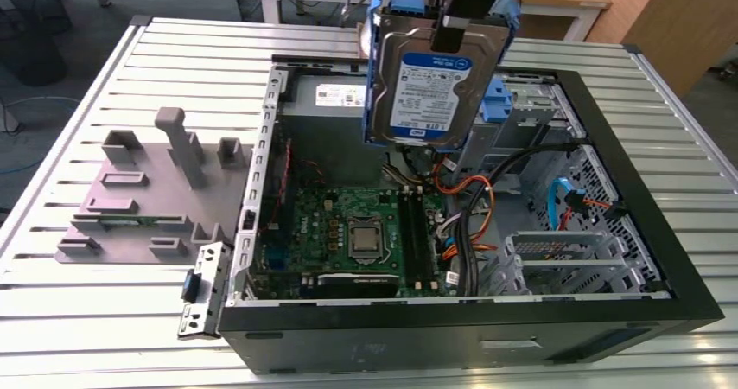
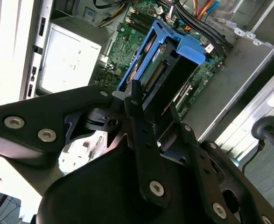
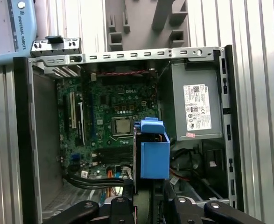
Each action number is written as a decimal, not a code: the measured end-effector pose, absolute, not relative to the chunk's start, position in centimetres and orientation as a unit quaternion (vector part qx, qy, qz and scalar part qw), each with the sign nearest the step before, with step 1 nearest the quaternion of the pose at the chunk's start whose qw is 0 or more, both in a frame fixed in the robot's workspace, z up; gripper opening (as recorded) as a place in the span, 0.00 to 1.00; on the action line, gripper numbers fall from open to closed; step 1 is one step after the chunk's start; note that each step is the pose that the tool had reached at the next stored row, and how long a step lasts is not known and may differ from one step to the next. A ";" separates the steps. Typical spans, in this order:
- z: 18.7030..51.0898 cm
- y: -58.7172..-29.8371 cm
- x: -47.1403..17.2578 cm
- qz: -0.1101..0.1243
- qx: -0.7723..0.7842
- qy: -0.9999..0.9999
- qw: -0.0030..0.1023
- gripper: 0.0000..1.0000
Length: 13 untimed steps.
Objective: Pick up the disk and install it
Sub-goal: 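Pick up the disk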
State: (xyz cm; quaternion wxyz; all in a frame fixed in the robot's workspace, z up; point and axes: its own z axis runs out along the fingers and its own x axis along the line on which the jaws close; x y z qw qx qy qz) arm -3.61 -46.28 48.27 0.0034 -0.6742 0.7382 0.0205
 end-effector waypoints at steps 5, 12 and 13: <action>48.2 -47.5 -3.6 0.020 -0.674 0.738 0.003 0.35; 48.1 -49.2 -3.5 0.020 -0.674 0.738 0.003 0.35; 48.1 -49.5 -3.5 0.020 -0.674 0.738 0.003 0.35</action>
